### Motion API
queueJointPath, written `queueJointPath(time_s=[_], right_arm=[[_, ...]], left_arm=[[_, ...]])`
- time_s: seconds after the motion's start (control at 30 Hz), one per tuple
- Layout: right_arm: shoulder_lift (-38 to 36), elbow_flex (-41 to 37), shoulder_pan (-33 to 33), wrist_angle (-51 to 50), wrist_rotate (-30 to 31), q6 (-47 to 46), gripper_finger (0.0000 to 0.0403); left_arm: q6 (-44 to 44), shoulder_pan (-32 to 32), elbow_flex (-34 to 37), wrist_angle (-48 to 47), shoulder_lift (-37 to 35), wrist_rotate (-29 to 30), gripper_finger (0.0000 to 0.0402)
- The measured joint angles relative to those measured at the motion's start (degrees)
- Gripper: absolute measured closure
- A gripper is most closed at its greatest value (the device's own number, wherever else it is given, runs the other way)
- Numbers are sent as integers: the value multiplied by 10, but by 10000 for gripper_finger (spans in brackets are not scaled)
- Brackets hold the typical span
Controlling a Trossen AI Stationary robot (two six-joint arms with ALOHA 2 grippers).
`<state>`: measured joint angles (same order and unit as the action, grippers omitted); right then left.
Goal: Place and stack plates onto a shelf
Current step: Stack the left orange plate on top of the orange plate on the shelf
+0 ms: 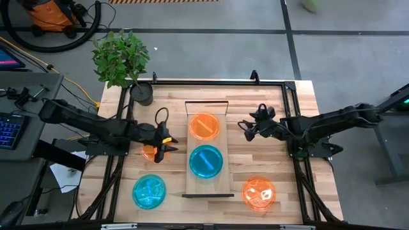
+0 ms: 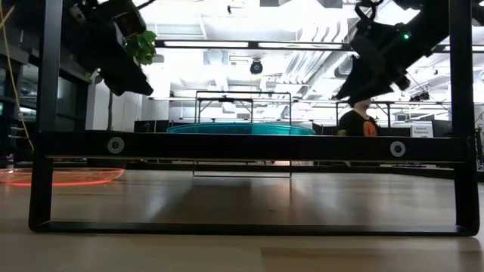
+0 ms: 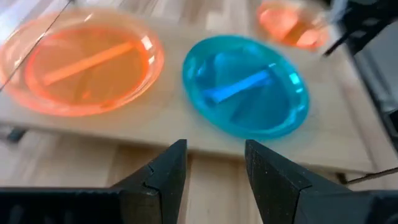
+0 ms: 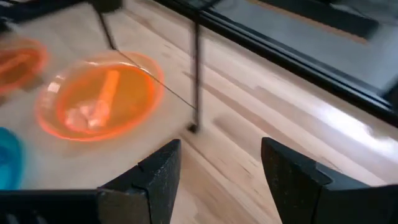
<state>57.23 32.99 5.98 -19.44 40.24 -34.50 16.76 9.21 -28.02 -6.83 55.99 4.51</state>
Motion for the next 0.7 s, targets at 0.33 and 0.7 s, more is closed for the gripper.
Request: queueJointPath(time_s=[0.33, 0.7], right_arm=[[-8, 0, 0, -50, 14, -28, 198], [-8, 0, 0, -47, 14, -26, 198]], left_arm=[[123, 41, -42, -189, 74, -48, 247], [231, 90, -26, -276, 172, 59, 248]])
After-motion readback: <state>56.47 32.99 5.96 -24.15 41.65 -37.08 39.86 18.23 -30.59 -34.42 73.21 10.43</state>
